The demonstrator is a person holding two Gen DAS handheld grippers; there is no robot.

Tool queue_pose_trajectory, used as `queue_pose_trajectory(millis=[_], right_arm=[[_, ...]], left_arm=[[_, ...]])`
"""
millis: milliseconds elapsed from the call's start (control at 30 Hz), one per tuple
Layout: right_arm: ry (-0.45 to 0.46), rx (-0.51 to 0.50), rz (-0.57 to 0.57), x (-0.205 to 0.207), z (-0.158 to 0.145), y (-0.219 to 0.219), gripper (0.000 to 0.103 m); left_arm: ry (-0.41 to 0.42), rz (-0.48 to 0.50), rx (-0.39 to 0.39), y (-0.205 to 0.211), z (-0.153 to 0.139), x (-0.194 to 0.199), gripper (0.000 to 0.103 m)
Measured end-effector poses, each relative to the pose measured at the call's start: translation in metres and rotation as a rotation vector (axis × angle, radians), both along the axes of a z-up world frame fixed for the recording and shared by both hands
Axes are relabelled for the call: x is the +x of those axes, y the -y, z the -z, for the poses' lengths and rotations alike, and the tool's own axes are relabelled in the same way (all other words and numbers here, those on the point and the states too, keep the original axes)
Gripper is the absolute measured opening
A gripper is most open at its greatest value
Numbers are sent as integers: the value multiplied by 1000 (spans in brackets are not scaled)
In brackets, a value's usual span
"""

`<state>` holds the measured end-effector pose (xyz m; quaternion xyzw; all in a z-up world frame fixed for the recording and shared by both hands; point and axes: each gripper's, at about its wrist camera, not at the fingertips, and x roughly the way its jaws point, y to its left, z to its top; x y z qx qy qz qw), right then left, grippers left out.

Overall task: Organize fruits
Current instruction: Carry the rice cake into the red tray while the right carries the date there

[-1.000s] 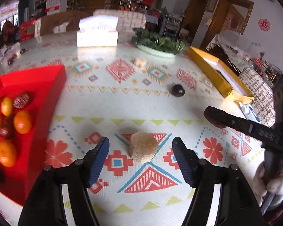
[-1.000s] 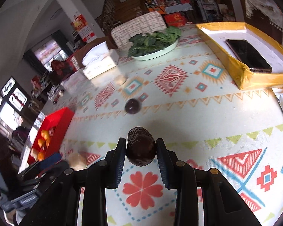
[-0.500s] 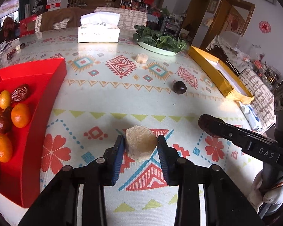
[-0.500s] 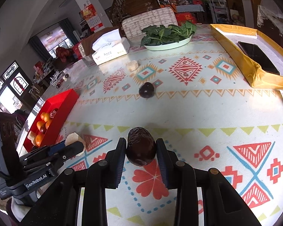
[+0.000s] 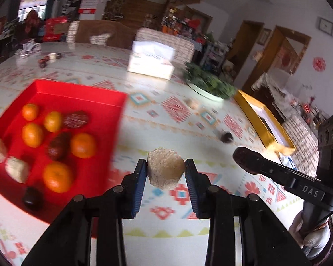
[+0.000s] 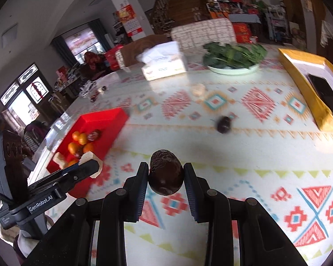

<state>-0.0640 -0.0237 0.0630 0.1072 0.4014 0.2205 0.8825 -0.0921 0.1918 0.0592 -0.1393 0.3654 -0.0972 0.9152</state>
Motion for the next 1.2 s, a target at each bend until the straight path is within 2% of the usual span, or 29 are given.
queue_pose_trajectory(millis=[267, 567, 933, 1200], right_arm=[[12, 21, -126, 15, -18, -70, 36], [-7, -2, -275, 15, -13, -156, 36], [-88, -47, -404, 11, 18, -217, 36], [-97, -113, -451, 1, 33, -238, 36]], left_arm=[[17, -175, -34, -82, -6, -13, 34], [13, -322, -98, -154, 0, -16, 34], [-41, -351, -134, -199, 22, 12, 34], [-58, -356, -147, -206, 30, 18, 34]])
